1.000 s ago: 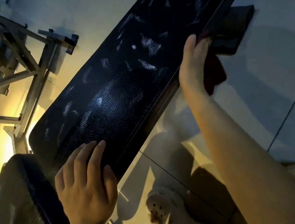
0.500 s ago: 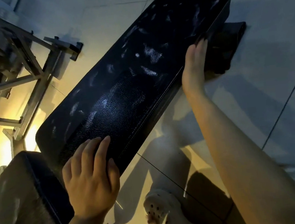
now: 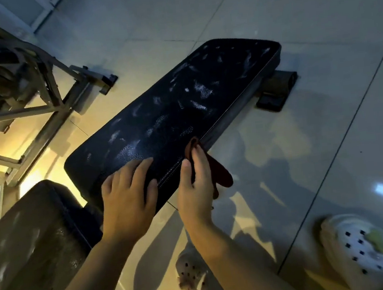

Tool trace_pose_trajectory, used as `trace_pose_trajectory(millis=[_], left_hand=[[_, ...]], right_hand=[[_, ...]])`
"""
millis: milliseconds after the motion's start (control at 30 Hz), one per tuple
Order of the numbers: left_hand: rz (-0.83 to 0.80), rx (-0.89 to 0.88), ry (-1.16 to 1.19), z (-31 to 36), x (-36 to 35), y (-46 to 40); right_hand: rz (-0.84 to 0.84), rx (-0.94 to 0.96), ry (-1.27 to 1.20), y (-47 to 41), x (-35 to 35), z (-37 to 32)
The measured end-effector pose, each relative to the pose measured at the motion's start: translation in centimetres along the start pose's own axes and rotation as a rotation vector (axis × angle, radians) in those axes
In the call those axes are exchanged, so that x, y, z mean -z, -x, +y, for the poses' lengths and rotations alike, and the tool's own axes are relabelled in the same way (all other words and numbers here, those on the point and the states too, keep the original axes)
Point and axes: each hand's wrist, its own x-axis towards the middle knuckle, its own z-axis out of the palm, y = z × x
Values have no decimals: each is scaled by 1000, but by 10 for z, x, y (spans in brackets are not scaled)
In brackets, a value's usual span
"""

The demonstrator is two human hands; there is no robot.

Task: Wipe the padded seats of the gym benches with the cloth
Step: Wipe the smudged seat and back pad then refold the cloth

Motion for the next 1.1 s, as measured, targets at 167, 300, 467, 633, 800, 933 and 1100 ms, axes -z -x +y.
trace_pose_trajectory(millis=[167, 300, 467, 633, 800, 933, 1100], left_hand=[[-10, 142, 129, -8, 37, 3], [-160, 146, 201, -26, 74, 19], [-195, 161, 178, -60, 98, 44], [-239, 226, 239, -83, 94, 58], [-158, 221, 416, -95, 91, 49], [-173, 198, 387, -101, 81, 44], [-182, 228, 378, -125, 63, 54]], right_hand=[[-151, -59, 35, 50, -12, -19], [-237, -123, 60, 60, -12, -34], [-454, 115, 480, 74, -9, -48], [-648, 216, 931, 74, -26, -79], [-620, 167, 955, 69, -43, -102], [-708, 230, 1107, 59, -63, -100], [-863, 693, 1499, 33, -59, -97]])
